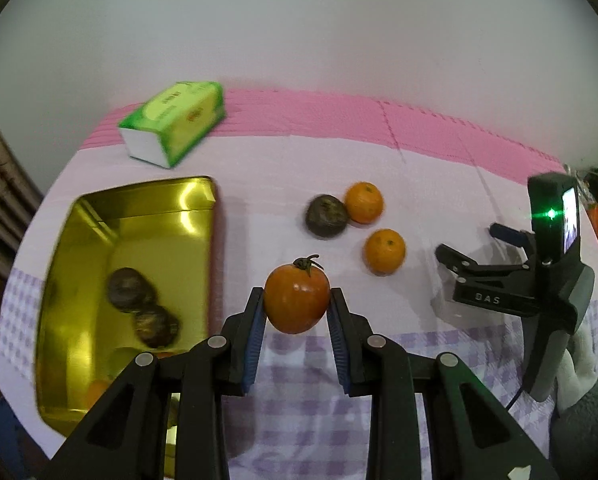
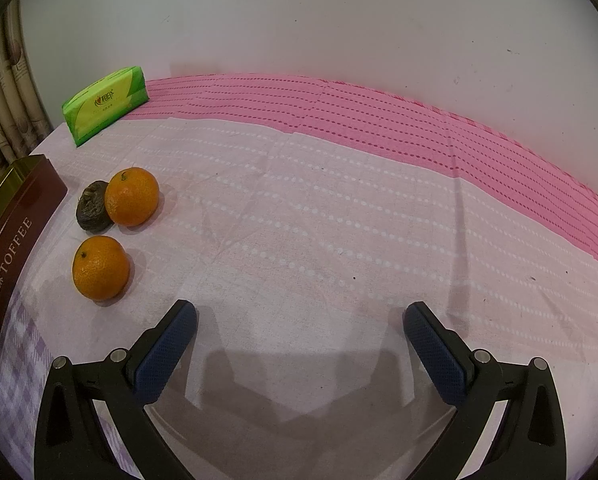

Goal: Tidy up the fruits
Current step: 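Carry the red tomato with the left tool into the tin and release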

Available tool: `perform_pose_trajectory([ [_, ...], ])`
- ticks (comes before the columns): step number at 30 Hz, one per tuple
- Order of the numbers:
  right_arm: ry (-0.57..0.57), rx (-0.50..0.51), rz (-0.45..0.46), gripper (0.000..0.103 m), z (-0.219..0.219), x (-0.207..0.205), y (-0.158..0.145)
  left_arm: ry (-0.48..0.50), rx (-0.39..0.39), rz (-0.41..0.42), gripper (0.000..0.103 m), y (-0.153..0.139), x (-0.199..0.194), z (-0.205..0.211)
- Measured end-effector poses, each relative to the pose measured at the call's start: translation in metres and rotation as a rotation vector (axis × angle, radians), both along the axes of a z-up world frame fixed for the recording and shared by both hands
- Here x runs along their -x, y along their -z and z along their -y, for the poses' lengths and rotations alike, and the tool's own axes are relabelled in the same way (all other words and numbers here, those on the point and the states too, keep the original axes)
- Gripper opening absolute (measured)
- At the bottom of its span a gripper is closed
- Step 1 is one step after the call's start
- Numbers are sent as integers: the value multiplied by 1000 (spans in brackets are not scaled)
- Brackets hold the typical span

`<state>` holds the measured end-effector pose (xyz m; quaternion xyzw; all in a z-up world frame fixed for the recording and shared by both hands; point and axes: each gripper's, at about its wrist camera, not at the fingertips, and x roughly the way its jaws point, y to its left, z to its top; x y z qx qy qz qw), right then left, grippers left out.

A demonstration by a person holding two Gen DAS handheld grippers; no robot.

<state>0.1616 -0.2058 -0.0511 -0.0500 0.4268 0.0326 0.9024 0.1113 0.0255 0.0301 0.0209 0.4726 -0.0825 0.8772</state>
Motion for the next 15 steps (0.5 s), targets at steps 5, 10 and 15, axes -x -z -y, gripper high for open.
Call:
perform_pose_trajectory([
  [5, 0, 0, 0, 103, 0, 0, 0, -71, -31, 21, 27, -7, 1, -33],
  [10, 0, 0, 0, 103, 0, 0, 0, -143, -44, 12, 27, -2, 0, -64],
  [15, 0, 0, 0, 103, 0, 0, 0, -196, -54, -3, 27, 4, 1, -90],
])
